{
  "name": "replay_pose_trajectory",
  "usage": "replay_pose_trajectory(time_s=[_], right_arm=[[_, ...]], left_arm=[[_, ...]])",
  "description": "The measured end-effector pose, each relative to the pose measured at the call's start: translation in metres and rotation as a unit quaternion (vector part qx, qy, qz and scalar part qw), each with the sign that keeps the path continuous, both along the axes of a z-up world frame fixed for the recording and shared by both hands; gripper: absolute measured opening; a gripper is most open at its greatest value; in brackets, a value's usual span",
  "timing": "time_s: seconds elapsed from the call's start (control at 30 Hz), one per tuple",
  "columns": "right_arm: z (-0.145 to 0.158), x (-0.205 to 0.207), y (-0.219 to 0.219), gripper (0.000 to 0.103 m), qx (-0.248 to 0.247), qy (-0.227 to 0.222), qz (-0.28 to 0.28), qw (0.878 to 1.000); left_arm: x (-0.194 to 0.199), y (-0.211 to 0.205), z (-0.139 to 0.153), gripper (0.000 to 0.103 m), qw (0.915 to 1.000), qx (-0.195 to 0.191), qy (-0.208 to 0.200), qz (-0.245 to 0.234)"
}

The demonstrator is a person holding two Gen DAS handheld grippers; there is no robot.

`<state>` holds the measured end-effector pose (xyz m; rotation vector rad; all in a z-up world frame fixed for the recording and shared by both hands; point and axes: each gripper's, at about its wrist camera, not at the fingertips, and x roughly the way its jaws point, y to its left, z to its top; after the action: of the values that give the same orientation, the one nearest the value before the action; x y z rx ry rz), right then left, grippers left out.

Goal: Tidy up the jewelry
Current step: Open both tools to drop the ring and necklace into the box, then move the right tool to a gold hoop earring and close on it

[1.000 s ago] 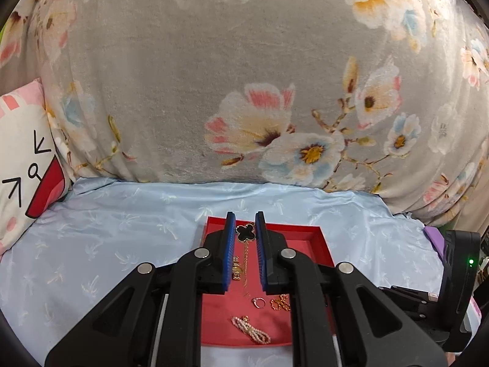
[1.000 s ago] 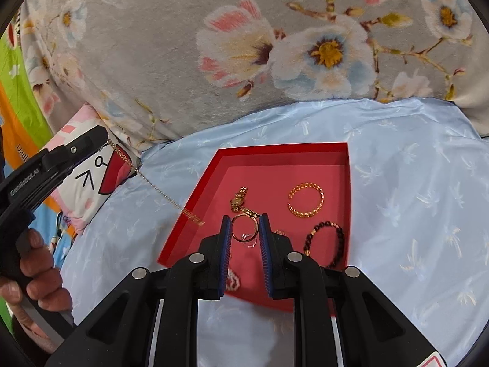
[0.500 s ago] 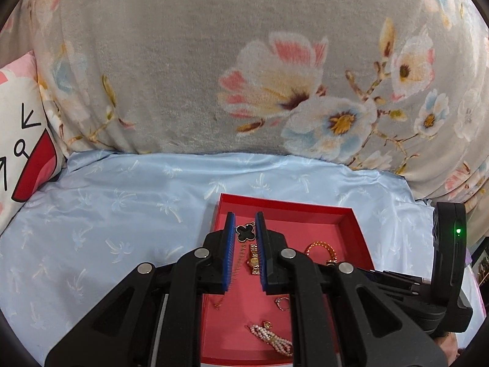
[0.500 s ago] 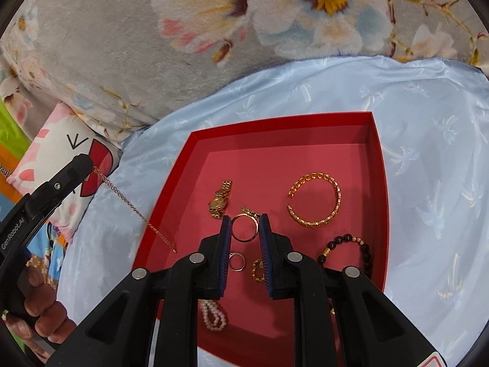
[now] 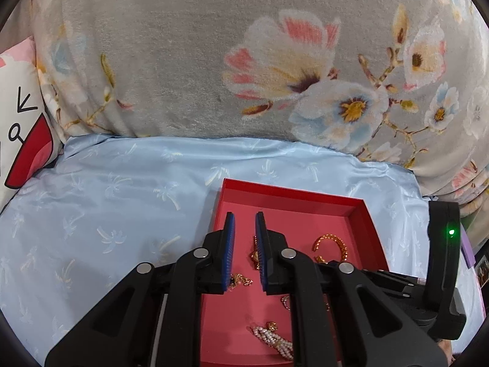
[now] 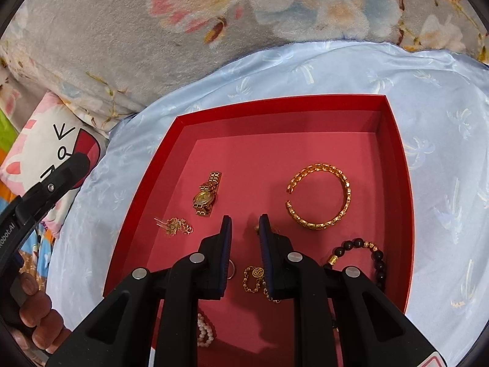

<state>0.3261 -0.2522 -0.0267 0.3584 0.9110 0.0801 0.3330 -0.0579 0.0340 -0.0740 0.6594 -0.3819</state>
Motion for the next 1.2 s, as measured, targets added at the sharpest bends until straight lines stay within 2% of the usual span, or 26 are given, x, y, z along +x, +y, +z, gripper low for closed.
replay_pose_trajectory(time_s=[0.03, 0.1, 0.37, 0.6, 0.7, 0.83, 1.2], right_arm=[[0.0, -0.001, -0.001, 0.019, -0.001, -0.001, -0.001, 1.0], [0.002, -0.005, -0.002, 0.019, -0.002, -0.007, -0.003, 1.0], [0.02, -0.044, 0.003, 0.019, -0.025, -0.037, 0.001, 0.999], [0.031, -0.102, 0.014, 0.021, -0.015, -0.051, 0.012, 0.999], [0.03, -0.129, 0.024, 0.022, -0.03, -0.049, 0.021, 0.998], [0.021, -0.172, 0.036, 0.022, -0.058, -0.043, 0.023, 0.997], [-0.018, -0.248, 0.035, 0.022, -0.052, 0.003, -0.007, 0.999]], left_arm=[[0.0, 0.001, -0.001, 0.018, 1.0, 0.0, 0.0, 0.002], [-0.002, 0.003, -0.002, 0.031, 1.0, 0.002, 0.001, 0.007], [-0.023, 0.01, -0.001, 0.032, 1.0, 0.003, -0.001, 0.009], [-0.068, 0.024, -0.002, 0.032, 1.0, -0.001, 0.0, -0.001], [-0.093, 0.028, -0.008, 0.032, 0.9999, 0.009, 0.002, -0.009], [-0.123, 0.037, -0.024, 0.032, 0.9996, 0.017, 0.016, -0.013], [-0.177, 0.053, -0.074, 0.032, 0.9963, 0.031, 0.08, -0.004]])
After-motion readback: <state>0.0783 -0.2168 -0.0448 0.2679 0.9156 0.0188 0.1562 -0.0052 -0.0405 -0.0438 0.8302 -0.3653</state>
